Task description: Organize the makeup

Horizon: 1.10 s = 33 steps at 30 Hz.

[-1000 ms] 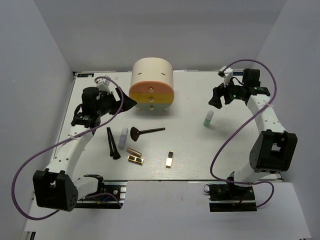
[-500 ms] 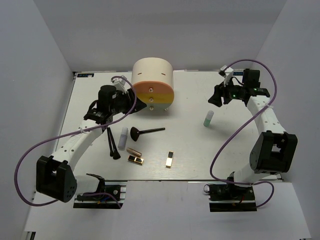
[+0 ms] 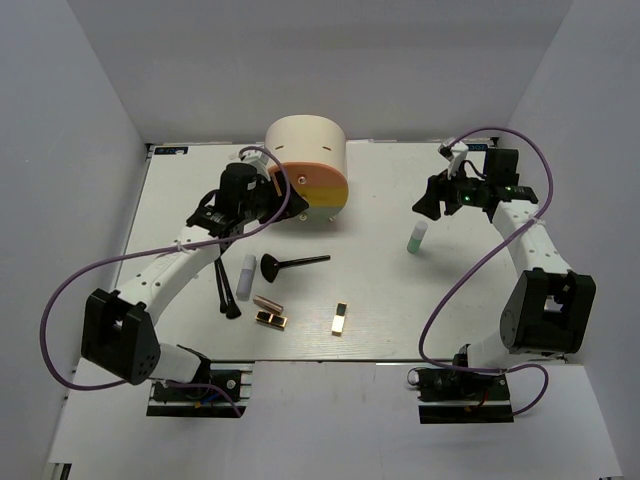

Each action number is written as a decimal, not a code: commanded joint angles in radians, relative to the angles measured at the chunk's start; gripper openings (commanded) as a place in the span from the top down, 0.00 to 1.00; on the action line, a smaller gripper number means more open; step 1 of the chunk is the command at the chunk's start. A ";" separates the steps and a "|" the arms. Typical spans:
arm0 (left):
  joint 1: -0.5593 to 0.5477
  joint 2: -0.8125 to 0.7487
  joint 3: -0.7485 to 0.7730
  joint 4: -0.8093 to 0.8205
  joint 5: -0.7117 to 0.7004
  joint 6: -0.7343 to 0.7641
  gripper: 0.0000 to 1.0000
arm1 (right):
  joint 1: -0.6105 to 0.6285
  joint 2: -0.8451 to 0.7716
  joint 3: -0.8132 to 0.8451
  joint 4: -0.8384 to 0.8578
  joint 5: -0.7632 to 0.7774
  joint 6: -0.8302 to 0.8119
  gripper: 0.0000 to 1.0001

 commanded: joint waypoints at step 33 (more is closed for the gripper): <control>-0.035 0.262 0.250 0.116 -0.255 -0.014 0.44 | 0.002 -0.025 -0.032 0.058 -0.024 0.026 0.33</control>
